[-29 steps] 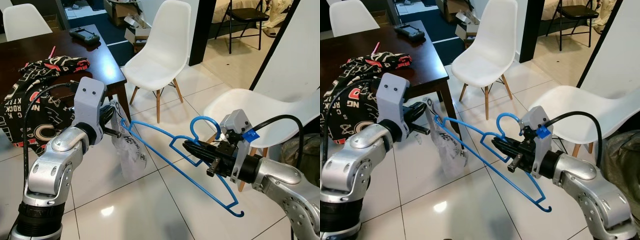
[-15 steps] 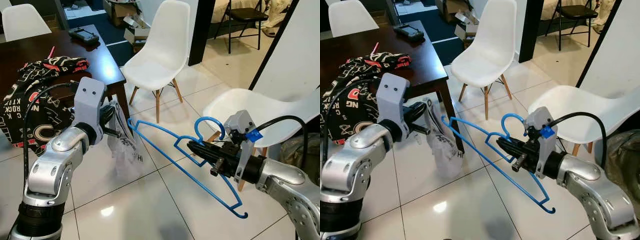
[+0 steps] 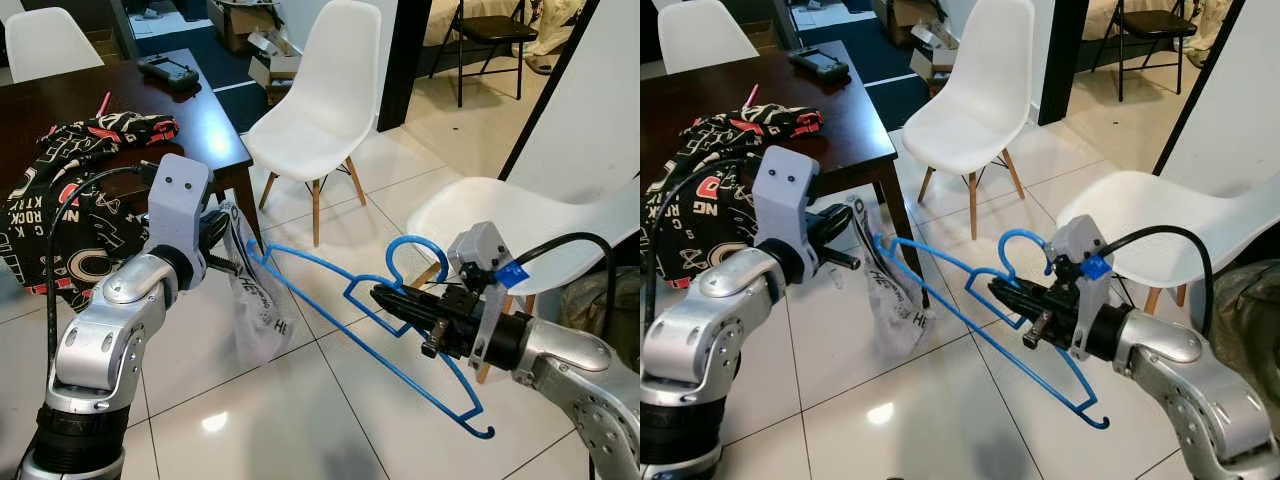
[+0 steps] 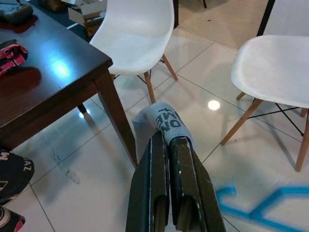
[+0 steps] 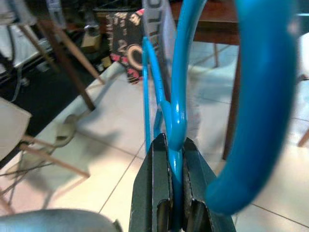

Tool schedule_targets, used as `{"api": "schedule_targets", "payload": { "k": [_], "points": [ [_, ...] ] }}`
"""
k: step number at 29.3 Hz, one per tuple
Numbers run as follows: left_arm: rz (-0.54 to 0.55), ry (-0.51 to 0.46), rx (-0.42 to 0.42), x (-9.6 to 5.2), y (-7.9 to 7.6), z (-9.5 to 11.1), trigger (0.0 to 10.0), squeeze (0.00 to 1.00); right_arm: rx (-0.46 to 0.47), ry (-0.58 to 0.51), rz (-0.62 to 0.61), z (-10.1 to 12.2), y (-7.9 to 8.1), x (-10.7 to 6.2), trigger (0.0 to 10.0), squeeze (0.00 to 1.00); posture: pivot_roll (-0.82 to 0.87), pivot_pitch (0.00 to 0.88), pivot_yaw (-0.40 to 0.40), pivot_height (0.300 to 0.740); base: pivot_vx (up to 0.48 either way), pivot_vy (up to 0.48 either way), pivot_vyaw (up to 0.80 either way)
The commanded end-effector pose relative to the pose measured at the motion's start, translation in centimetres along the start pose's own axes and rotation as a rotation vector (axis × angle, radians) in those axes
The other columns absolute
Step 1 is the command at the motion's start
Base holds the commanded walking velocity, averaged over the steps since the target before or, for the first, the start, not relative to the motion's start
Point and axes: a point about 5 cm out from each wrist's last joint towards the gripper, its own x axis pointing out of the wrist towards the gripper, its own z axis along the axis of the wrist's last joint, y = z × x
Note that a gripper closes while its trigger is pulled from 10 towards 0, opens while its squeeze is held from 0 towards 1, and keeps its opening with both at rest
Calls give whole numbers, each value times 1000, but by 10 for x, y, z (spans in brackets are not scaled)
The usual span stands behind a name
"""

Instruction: Hang hanger

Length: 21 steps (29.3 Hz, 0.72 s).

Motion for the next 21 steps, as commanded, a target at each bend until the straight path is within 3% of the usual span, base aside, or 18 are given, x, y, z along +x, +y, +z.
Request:
{"api": "schedule_targets", "payload": {
  "k": [1,21],
  "points": [
    [5,16,16,-4,2,-2,10000,0,-8,-22,48,4,7,-1,10000,0,44,188,52,740,0,0,0],
    [4,14,14,-4,1,-2,10000,0,-15,-38,5,6,3,6,10000,0,45,188,51,740,0,0,0]
  ]
}}
